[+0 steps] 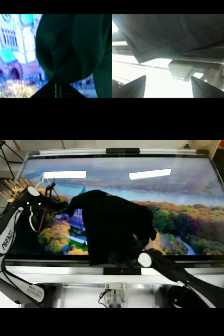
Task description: Fold the shirts.
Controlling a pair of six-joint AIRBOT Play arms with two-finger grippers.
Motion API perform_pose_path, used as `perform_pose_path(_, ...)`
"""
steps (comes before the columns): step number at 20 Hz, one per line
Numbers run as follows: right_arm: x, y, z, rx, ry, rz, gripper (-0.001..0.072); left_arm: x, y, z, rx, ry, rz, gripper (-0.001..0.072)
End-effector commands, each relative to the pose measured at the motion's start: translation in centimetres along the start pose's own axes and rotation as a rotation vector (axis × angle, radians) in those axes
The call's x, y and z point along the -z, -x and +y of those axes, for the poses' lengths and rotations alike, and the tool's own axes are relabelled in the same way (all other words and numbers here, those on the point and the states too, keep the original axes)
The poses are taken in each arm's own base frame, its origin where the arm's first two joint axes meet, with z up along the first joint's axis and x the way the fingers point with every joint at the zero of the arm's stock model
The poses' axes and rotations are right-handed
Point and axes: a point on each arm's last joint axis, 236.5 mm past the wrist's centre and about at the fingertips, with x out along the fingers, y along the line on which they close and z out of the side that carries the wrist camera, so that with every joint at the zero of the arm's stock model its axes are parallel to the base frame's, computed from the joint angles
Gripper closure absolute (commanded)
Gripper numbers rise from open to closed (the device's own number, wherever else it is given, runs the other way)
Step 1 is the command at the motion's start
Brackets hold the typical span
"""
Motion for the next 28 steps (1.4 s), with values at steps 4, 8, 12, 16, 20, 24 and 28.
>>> perform_pose_path(4, -0.1, -5.2, 1.0, -0.008, -0.112, -0.026, 0.0040, -2.1, 0.4, 0.1, -0.012, -0.042, -0.070, 0.0673)
perform_pose_path(8, -3.0, -5.7, 2.6, -0.075, -0.133, -0.131, 0.0042, -2.5, 1.5, -0.4, -0.013, -0.064, -0.092, 0.0674)
perform_pose_path(12, -5.5, -5.3, 3.7, -0.137, -0.147, -0.222, 0.0521, -3.4, 3.9, -1.5, -0.018, -0.091, -0.148, 0.0673)
perform_pose_path(16, -7.1, -4.3, 3.7, -0.145, -0.155, -0.244, 0.0635, -3.8, 6.1, -3.2, 0.009, -0.102, -0.183, 0.0674)
perform_pose_path(20, -7.8, 2.3, 6.7, -0.212, 0.109, -0.300, 0.0635, -5.7, 13.4, -5.2, 0.000, -0.134, -0.351, 0.0675)
perform_pose_path(24, -9.3, 20.6, 11.2, -0.287, 0.498, -0.619, 0.0635, -7.1, 34.6, -11.3, -0.076, -0.270, -0.827, 0.0675)
perform_pose_path(28, -5.7, 48.6, 12.2, -0.417, 0.586, -1.327, 0.0635, 2.6, 60.0, -22.0, -0.096, -0.356, -1.522, 0.0675)
